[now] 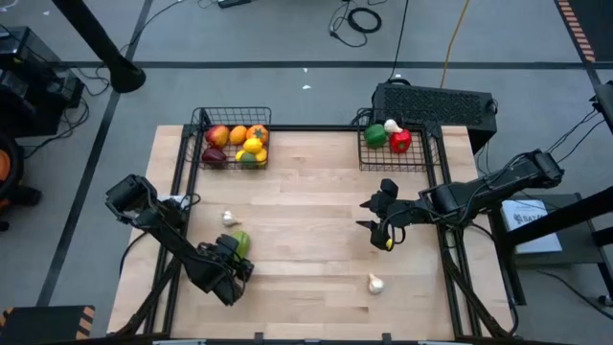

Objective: Sort produce into baskets
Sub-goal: Put the green chayote in the right basket

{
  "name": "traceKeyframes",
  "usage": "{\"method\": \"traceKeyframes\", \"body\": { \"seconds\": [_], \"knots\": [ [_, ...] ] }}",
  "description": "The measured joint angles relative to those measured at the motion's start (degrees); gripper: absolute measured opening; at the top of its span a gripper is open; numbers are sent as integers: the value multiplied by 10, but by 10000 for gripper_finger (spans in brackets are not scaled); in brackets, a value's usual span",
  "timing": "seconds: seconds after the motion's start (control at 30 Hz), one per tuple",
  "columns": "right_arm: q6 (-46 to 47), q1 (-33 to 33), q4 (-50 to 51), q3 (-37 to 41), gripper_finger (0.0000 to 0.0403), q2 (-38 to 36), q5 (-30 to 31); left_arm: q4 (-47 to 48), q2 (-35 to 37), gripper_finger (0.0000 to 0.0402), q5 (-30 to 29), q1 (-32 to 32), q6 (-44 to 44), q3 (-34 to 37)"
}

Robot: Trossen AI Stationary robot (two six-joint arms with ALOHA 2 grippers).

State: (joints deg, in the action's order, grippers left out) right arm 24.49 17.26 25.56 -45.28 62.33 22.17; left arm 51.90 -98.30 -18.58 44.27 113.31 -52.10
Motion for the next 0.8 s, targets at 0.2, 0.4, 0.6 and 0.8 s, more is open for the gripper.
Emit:
{"method": "traceKeyframes", "body": {
  "seconds": [0.2,0.4,0.6,0.8],
  "knots": [
    [-1,0,0,0,232,0,0,2,0,351,-13,0,-43,0],
    [-6,0,-6,0,232,0,0,2,0,289,-27,0,-62,0],
    [-11,0,-9,0,232,0,3,2,0,253,-43,0,-57,0],
    [-11,0,-9,0,232,0,3,1,0,249,-47,0,-72,-1]
  ]
}}
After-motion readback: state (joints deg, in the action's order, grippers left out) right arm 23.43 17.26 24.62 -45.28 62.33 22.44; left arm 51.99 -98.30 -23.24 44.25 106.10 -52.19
